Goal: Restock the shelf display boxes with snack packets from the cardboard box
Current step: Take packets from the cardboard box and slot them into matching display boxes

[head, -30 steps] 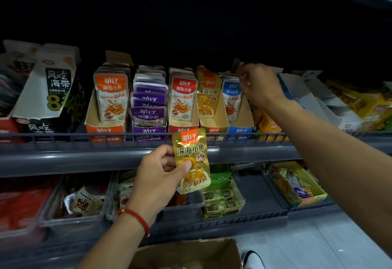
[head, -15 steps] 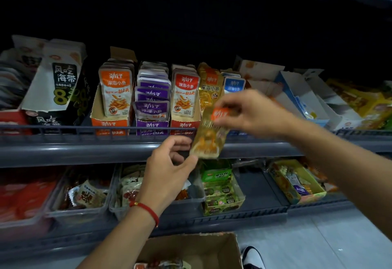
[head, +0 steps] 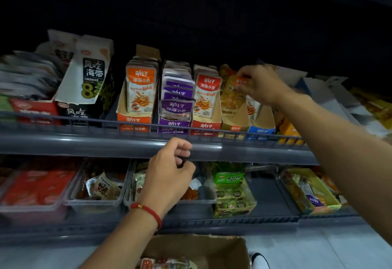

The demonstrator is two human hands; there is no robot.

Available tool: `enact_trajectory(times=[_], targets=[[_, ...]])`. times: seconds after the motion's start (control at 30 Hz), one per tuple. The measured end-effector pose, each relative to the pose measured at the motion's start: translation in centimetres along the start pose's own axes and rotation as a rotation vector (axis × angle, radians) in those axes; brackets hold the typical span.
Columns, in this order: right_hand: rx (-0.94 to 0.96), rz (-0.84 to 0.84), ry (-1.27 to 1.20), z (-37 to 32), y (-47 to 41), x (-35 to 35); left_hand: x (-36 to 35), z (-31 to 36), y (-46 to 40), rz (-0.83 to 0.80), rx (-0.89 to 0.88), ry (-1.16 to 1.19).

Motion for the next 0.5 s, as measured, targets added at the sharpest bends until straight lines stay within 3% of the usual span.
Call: enact_trajectory(times=[0.1,0.3,0.5], targets=[[0.004,-0.036,0.07,-0.1,-0.5,-1.5,0.4,0.0,0.0,0.0,0.02,0.006],[0.035,0.109,0.302,-0.2,-0.8,-1.9,1.0,0.0,0.0,0.023,0.013,0.013],[0.026,0.189,0.258,-0.8,-0.1,-1.6,1.2,-0.3,-0.1,-0.007,0.024,-0.021]])
Point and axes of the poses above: each hand's wrist, its own y-axis away from the middle knuckle, its own x-axis out of the back of the hand, z = x × y, the point moved 3 cm from there along -y, towards the middle knuckle, and after that the axes turned 15 degrees about x, right-handed, at the moved point
